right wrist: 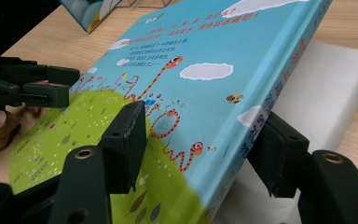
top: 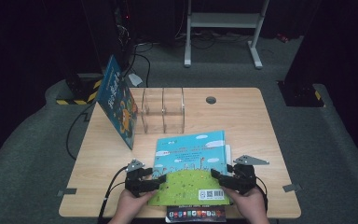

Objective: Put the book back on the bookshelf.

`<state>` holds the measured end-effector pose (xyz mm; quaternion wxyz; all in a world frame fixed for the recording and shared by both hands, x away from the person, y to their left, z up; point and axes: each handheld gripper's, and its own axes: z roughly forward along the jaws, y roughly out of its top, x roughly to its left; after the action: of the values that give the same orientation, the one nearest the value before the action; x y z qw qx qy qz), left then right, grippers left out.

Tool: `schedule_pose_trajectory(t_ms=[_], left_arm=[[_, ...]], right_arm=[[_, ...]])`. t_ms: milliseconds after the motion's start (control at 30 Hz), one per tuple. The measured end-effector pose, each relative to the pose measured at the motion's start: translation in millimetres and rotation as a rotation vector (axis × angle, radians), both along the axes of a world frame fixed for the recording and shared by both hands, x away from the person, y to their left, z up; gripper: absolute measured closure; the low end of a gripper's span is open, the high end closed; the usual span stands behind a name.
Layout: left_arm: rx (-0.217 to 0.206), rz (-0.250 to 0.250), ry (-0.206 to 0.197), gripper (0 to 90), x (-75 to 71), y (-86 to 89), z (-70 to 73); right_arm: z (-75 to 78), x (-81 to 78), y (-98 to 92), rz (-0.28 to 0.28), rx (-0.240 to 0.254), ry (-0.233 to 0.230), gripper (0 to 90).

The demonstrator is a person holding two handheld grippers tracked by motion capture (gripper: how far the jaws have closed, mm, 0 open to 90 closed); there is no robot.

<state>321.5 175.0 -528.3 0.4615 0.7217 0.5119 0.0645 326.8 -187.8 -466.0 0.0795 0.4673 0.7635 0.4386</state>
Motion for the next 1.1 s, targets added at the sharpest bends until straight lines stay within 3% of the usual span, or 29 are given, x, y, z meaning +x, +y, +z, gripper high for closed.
schedule_pose_trajectory(t_ms=[333,600,900,1100], left_arm=[[-0.027,-0.006,0.014,16.9,1.9,4.3,-0.2],[-0.088,-0.018,0.027,12.6,5.0,10.1,-1.0],[-0.147,-0.055,0.018,14.1,6.6,12.9,-0.5],[-0.151,-0.058,0.005,18.4,4.5,12.7,2.7]], right_arm=[[2.6,-7.8,0.9,0.014,-0.019,-0.076,40.9],[8.0,-16.3,2.9,0.031,-0.03,-0.166,41.6],[13.3,-21.2,5.7,0.052,-0.044,-0.235,41.7],[15.2,-23.1,6.7,0.056,-0.049,-0.253,41.6]])
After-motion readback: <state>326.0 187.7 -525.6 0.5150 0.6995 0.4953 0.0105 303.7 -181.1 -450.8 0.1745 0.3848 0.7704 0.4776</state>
